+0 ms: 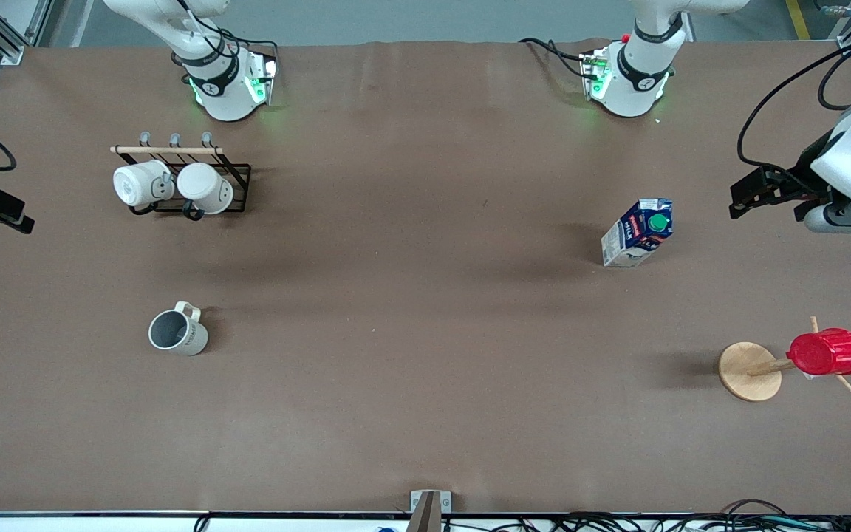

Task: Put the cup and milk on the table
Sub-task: 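Move the left gripper toward the blue milk carton, then lower the left gripper and close it around the milk carton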

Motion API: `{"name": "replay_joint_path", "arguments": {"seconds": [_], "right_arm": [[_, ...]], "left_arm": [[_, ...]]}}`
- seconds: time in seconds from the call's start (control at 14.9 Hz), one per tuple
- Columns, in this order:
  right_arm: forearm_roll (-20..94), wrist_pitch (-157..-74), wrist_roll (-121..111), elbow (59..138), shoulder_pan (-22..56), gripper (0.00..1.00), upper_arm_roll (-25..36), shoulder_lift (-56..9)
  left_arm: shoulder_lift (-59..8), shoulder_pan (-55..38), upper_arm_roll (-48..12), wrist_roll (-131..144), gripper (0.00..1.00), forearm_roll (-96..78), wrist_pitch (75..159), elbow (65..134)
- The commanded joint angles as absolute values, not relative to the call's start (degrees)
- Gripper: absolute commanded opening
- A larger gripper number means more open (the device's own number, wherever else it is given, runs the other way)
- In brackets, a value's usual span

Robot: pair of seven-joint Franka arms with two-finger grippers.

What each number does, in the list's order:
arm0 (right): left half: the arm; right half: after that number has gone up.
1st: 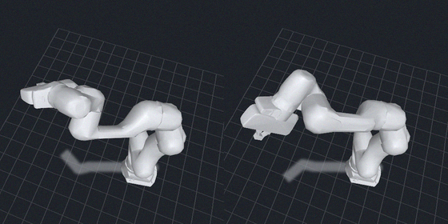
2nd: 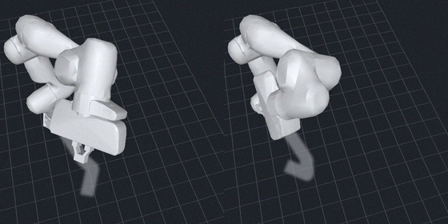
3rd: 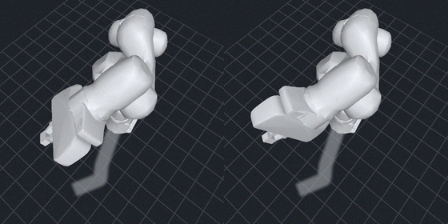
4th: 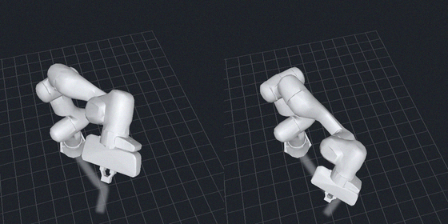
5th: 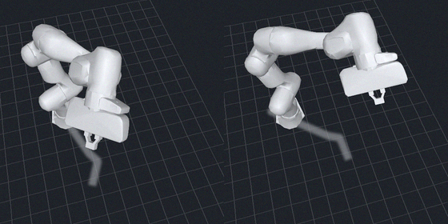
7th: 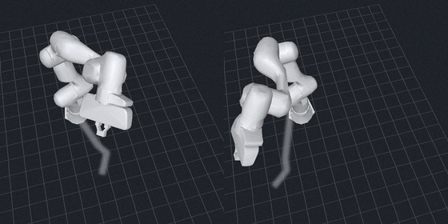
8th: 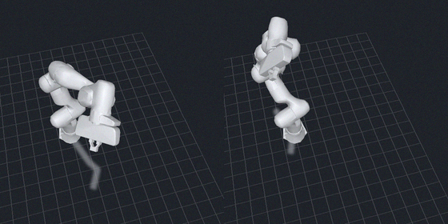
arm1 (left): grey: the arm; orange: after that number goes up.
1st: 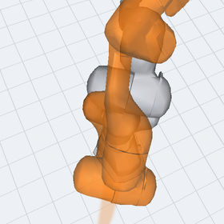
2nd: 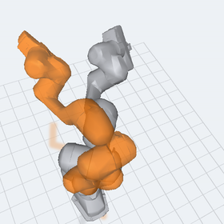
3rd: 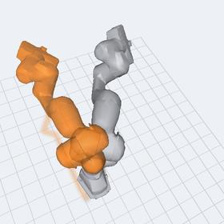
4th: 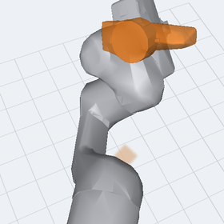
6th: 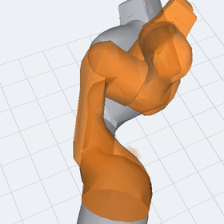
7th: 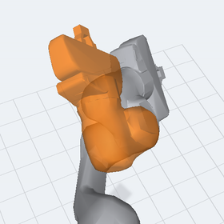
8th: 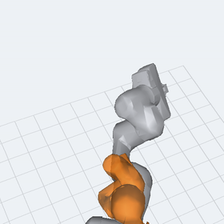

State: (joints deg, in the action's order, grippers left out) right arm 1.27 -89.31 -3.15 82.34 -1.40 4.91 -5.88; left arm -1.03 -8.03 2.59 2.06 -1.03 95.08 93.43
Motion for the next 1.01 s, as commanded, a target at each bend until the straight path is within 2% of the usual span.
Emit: {"name": "replay_joint_path", "arguments": {"seconds": [0.0,0.2,0.54,0.94], "right_arm": [[1.4,-89.9,-3.1,83.5,-2.0,1.00,4.5,-5.1],[1.4,-89.9,-3.1,83.5,-2.0,1.00,4.5,-5.1],[1.5,-89.9,-3.1,83.5,-2.0,1.00,4.5,-5.1],[1.5,-89.9,-3.1,83.5,-2.0,1.00,4.5,-5.1]], "left_arm": [[-0.8,-8.0,2.2,2.2,0.99,-1.7,97.5,96.1],[1.0,-8.0,2.1,3.6,0.99,-1.7,101.6,102.1],[6.2,-7.9,0.5,4.0,0.99,-1.7,112.3,118.0],[7.6,-7.4,-0.6,3.9,0.99,-1.5,120.6,128.9]]}}
